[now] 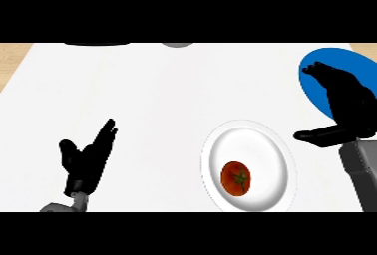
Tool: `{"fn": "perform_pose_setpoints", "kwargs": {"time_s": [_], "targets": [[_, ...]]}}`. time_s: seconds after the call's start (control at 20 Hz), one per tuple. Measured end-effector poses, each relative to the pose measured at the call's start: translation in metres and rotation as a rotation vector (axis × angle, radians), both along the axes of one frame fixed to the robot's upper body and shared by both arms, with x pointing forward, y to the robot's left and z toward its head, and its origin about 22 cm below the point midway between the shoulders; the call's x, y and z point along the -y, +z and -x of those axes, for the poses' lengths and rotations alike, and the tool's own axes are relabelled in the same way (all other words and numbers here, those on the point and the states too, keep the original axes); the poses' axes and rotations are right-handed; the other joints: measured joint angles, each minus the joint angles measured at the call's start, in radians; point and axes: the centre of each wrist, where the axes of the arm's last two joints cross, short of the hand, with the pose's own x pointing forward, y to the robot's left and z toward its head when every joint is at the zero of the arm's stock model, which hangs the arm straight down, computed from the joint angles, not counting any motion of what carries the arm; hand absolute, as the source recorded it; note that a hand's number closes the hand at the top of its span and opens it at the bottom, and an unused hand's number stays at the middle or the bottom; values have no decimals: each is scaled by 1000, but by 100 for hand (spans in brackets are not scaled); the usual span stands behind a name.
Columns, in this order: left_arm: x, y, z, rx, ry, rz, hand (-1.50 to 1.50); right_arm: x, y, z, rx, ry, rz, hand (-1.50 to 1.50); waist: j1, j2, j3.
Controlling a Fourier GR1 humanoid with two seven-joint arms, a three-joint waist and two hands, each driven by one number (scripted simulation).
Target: Pick the tomato from the plate and place it in the plate
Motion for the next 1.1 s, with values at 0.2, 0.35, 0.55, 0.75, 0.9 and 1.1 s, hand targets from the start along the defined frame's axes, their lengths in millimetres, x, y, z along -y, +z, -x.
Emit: {"fn": "perform_pose_setpoints", "kwargs": {"time_s": [0.2,0.35,0.55,0.75,0.9,1.1], "targets": [[-1,2,2,-4,5,-2,0,22,16,4,9,12,211,-150,-4,-3,-1],[0,0,2,-5,4,2,0,23,31,9,19,52,403,-150,-9,-5,-2],[-4,1,5,-4,7,-3,0,18,49,18,36,95,590,-150,-13,-7,-3],[-9,0,4,-11,7,4,0,-6,52,33,42,108,716,-150,-16,-8,-2],[-7,1,6,-5,3,1,0,-21,45,47,36,107,778,-150,-15,-8,-2],[-5,1,6,-2,13,0,0,-44,35,73,35,92,825,-150,-15,-7,-3]]}}
